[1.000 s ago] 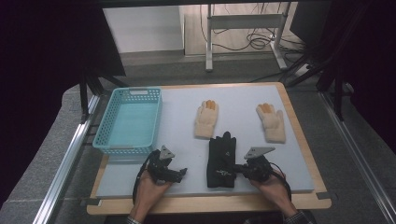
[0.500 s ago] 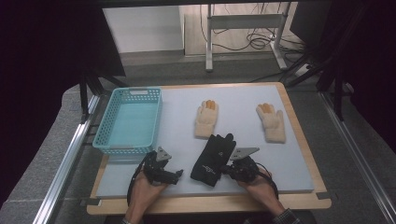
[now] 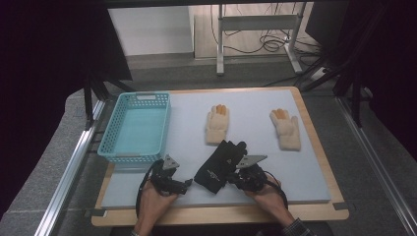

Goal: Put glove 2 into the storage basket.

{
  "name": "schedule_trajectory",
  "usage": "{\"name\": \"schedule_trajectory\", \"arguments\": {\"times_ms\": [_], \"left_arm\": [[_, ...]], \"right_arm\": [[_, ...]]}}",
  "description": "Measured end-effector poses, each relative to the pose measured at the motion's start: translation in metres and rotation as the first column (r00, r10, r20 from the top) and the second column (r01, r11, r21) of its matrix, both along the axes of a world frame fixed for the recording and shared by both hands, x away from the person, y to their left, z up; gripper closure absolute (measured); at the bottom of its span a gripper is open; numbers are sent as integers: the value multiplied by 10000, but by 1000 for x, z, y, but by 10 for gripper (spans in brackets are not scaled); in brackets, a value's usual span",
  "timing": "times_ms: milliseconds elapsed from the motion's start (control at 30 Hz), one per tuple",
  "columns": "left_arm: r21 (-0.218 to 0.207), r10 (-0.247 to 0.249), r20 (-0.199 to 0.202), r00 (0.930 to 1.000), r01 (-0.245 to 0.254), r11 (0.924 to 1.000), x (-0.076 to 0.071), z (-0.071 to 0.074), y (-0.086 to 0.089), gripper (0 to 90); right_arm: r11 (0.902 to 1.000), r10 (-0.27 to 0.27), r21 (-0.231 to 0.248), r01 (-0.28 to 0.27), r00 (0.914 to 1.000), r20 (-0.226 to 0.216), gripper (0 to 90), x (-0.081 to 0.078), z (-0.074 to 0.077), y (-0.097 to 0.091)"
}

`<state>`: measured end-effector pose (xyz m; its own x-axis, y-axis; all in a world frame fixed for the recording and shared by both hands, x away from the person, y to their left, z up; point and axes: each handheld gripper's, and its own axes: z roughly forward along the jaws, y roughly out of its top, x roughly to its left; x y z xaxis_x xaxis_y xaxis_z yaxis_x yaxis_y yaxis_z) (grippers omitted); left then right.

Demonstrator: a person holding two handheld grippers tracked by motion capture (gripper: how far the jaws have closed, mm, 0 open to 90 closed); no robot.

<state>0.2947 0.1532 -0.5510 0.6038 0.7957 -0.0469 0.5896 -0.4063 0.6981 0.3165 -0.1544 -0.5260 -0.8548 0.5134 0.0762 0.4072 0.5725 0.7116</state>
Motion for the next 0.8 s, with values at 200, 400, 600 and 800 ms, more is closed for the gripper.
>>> {"name": "schedule_trajectory", "arguments": {"times_ms": [200,400,600,800], "left_arm": [[-1,-6,-3,10000,6,10000,0,0,0,24],[-5,-5,-5,10000,5,10000,0,0,0,24],[-7,-3,1,10000,3,10000,0,0,0,24],[-11,-4,-4,10000,4,10000,0,0,0,24]], "right_arm": [[9964,-853,40,852,9944,628,636,5,9,-27],[9780,-2055,-110,2083,9712,1210,476,14,12,-61],[9482,-3090,-237,3167,9372,1617,319,23,6,-89],[9323,-3507,-400,3595,9254,1438,249,31,-4,-102]]}}
